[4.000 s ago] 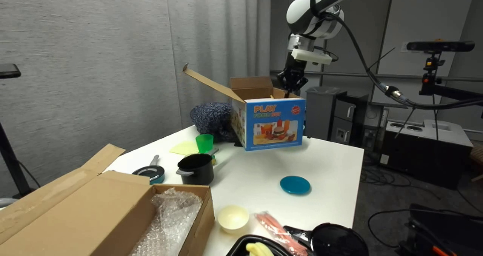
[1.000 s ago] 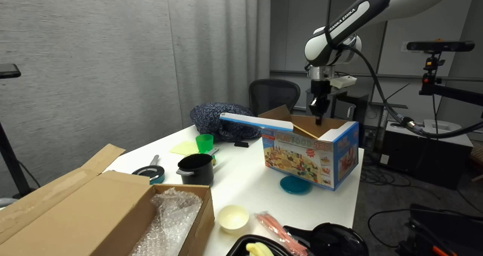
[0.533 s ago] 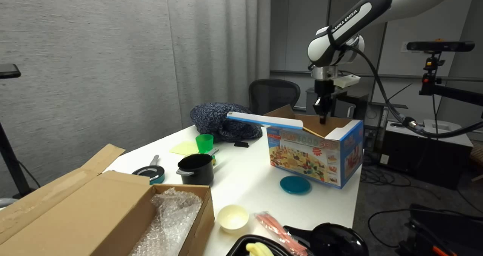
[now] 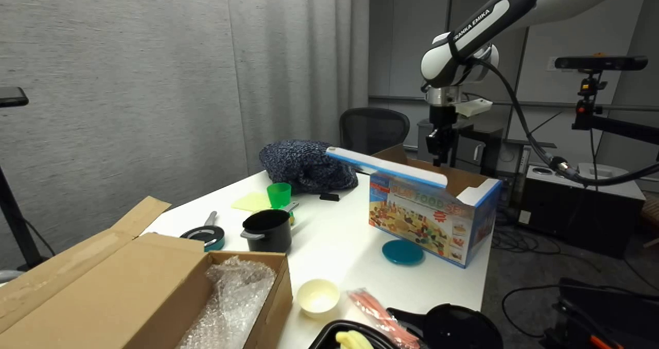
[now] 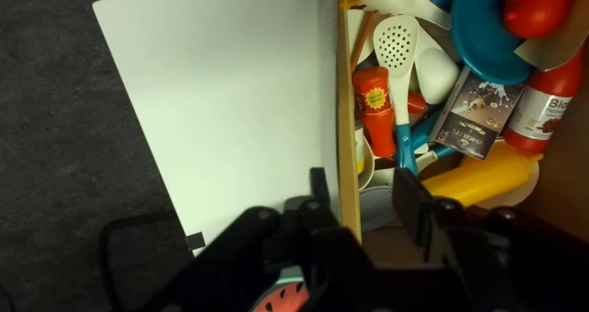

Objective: Pick up the box and slightly move it to the right.

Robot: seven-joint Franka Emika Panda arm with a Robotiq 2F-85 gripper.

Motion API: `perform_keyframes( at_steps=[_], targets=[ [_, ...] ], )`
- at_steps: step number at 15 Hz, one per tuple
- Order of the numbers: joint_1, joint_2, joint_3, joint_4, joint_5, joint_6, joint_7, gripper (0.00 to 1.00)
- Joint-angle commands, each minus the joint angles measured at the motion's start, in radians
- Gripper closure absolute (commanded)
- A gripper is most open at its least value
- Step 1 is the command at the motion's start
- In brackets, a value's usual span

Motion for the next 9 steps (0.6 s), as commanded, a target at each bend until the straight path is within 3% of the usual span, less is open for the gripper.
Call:
perform_keyframes(
  at_steps=[1,4,9],
  targets=[
    [-0.003,-0.057,0.016,0.013,0.006,-0.024,-0.013,0.24],
    [0.008,-0.106,0.04,0.033,0.042,-0.069,-0.023,0.02],
    [0.053,-0.179,0.09,0.062,0.122,-0.15,-0.048,0.0]
  ],
)
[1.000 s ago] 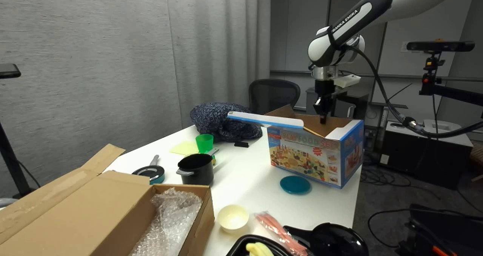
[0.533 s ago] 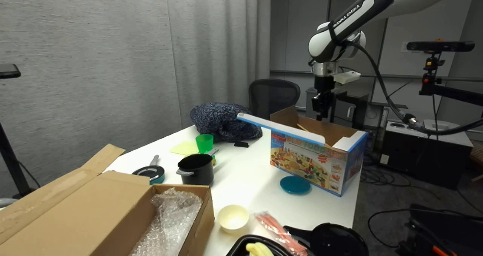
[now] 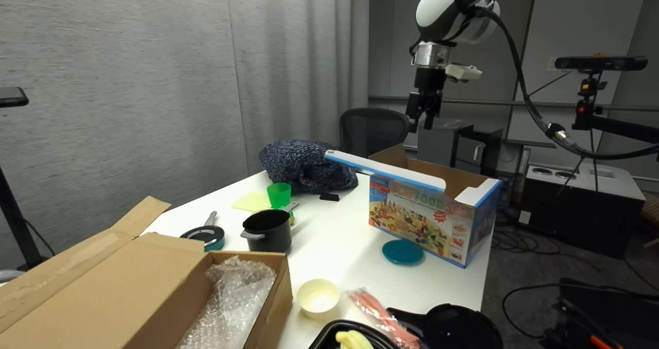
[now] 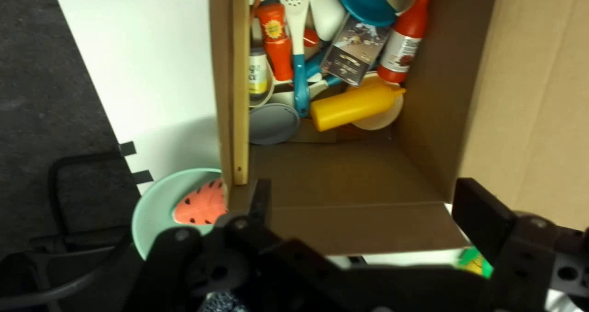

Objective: Pick up the box and slightly move it to the right.

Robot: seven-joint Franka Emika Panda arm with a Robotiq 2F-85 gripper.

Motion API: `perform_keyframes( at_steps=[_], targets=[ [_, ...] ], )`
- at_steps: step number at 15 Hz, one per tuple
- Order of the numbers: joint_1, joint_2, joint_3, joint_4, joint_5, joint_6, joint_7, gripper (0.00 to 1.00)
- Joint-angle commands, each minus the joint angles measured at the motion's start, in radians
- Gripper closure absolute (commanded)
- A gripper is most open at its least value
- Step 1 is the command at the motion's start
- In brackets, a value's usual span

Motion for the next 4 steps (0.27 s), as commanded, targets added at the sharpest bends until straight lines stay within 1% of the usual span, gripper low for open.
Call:
perform_keyframes(
  at_steps=[1,2,4],
  targets=[
    [0.037,-0.051,0.023,0.018,0.057,-0.064,-0.043,0.0],
    [0.035,-0.025,0.004,0.014,0.032,-0.033,-0.01,0.0],
    [0.048,-0.033,0.007,0.015,0.033,-0.036,-0.003,0.0]
  ],
)
